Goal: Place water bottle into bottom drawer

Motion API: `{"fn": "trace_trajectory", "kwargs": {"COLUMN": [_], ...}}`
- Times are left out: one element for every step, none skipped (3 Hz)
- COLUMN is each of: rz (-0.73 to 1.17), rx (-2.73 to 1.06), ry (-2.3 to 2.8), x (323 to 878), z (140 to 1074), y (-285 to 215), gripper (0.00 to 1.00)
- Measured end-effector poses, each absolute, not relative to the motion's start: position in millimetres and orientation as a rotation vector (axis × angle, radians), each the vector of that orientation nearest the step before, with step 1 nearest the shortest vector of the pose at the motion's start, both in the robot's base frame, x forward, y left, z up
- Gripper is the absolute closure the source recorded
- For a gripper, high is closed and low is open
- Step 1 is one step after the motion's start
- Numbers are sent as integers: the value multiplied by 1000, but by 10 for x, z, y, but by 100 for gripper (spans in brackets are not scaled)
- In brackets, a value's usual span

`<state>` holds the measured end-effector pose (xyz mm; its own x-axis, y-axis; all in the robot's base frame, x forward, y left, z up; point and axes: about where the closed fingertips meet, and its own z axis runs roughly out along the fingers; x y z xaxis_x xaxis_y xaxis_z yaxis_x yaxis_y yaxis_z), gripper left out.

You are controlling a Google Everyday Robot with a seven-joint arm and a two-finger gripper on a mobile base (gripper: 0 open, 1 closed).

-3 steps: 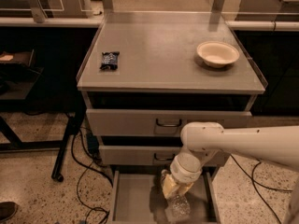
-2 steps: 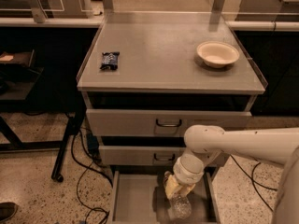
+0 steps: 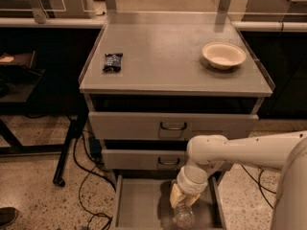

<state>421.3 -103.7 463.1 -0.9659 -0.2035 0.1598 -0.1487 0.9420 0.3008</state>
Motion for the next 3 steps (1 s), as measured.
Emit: {"fn": "trace_trajectory", "kwargs": {"rz": [-398,-399,-400], "rx": [120,16,15], "ry": [-2945,-2956,-2955], "x": [4262,4285,4282], "z": [4437,4243,4235], "y": [-1256,-1451,-1451], "gripper": [100,100,100]}}
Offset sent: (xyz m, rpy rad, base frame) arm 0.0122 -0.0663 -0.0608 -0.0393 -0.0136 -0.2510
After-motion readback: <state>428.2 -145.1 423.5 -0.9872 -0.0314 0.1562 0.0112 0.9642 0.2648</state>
